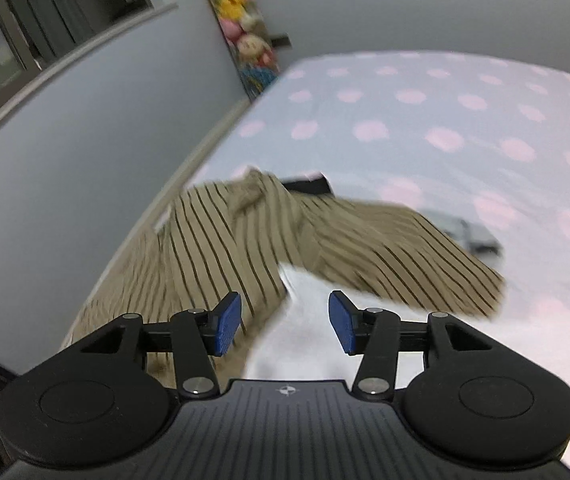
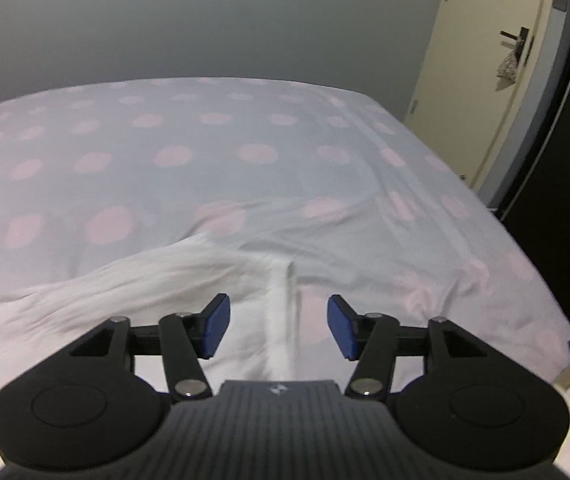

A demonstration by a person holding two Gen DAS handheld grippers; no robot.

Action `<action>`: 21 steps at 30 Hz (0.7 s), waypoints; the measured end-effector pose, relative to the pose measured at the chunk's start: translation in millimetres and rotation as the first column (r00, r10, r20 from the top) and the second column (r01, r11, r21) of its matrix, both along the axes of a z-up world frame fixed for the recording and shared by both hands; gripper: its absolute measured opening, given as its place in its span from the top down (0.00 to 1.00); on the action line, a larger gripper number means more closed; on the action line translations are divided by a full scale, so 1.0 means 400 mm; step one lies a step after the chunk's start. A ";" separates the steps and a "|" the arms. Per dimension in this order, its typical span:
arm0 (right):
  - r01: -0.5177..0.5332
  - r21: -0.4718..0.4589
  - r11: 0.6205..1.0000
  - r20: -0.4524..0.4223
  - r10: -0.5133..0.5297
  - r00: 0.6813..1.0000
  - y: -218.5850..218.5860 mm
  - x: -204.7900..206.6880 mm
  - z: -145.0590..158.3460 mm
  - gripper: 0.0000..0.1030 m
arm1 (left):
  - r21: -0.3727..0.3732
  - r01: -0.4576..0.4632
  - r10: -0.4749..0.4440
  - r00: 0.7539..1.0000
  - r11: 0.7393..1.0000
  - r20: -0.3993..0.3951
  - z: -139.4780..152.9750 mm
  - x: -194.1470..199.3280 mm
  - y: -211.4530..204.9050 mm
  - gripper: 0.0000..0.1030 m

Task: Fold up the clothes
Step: 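Lay the white garment flat on the sheet and open both grippers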

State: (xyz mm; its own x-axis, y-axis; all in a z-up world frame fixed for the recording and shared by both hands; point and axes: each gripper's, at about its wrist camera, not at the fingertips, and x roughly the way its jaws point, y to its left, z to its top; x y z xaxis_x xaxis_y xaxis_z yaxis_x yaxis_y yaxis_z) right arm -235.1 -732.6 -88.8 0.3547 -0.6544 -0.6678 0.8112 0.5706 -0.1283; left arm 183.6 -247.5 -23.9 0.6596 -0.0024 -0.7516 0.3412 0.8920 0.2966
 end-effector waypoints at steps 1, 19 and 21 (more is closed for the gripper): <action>-0.010 0.007 1.000 0.012 0.010 1.000 0.031 -0.013 0.003 0.42 | -0.001 0.012 -0.012 1.000 1.000 -0.015 0.021 -0.035 -0.007 0.55; 0.015 0.138 0.990 0.087 -0.028 0.996 0.284 -0.253 -0.044 0.39 | -0.307 0.226 -0.299 0.930 0.924 -0.215 0.354 -0.623 -0.138 0.55; 0.027 0.137 0.990 0.076 -0.038 0.996 0.278 -0.273 -0.045 0.39 | -0.333 0.264 -0.345 0.914 0.905 -0.213 0.381 -0.662 -0.156 0.55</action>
